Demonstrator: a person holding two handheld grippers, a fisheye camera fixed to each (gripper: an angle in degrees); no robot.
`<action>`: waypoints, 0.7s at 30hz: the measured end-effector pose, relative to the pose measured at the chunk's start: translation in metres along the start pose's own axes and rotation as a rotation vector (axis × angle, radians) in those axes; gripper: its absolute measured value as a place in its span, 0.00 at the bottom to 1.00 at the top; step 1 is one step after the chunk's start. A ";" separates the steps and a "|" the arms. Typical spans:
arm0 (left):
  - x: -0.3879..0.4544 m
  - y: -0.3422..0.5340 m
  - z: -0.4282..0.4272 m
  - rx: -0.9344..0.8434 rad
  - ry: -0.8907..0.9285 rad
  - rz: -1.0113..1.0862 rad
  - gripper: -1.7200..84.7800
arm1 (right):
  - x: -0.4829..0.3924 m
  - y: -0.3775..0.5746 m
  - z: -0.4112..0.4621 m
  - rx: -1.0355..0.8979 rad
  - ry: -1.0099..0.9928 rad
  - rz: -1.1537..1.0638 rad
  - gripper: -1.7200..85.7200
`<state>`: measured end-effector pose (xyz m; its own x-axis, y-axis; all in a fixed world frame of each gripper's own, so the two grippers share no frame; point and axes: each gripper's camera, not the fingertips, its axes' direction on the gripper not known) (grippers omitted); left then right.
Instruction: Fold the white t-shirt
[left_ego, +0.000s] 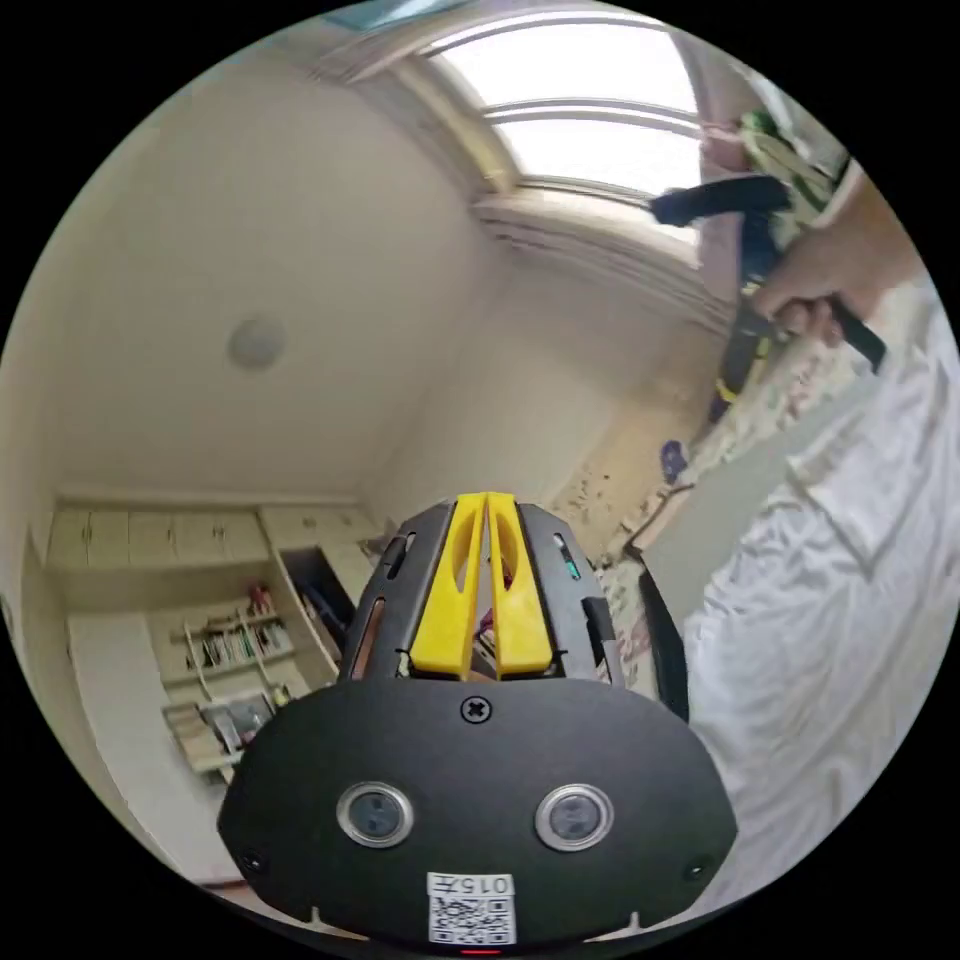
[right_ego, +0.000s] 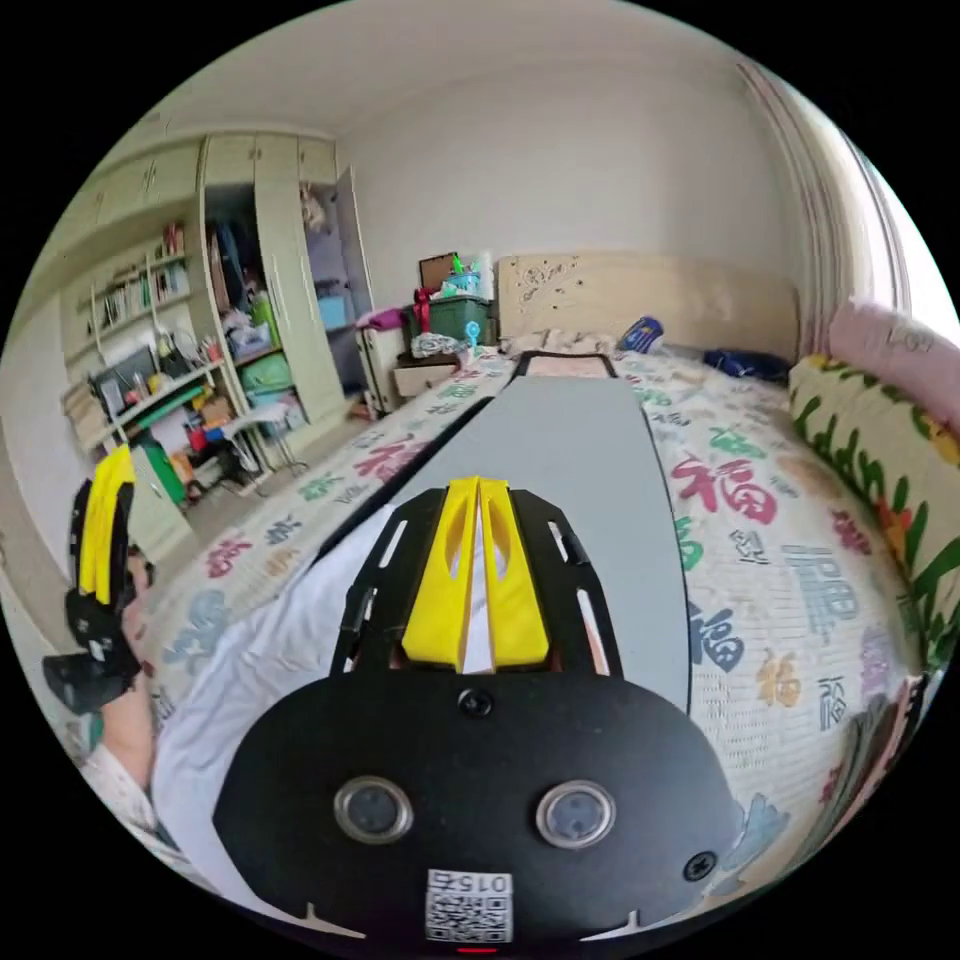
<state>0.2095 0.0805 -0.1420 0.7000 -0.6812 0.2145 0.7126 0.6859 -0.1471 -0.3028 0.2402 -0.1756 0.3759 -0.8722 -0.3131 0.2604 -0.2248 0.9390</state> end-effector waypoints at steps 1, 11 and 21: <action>-0.002 -0.011 0.012 -0.047 -0.077 -0.038 0.02 | 0.008 -0.012 0.003 -0.055 -0.006 0.009 0.02; -0.025 -0.094 0.144 -0.622 0.510 -0.426 0.02 | -0.012 -0.036 0.077 -0.293 0.108 -0.010 0.12; -0.001 -0.133 0.215 -0.828 0.964 -0.476 0.13 | -0.042 -0.042 0.114 -0.410 0.068 0.042 0.15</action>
<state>0.1035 0.0450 0.0847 -0.1091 -0.9483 -0.2979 0.4724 0.2142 -0.8550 -0.4315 0.2366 -0.1859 0.4484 -0.8429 -0.2975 0.5712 0.0141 0.8207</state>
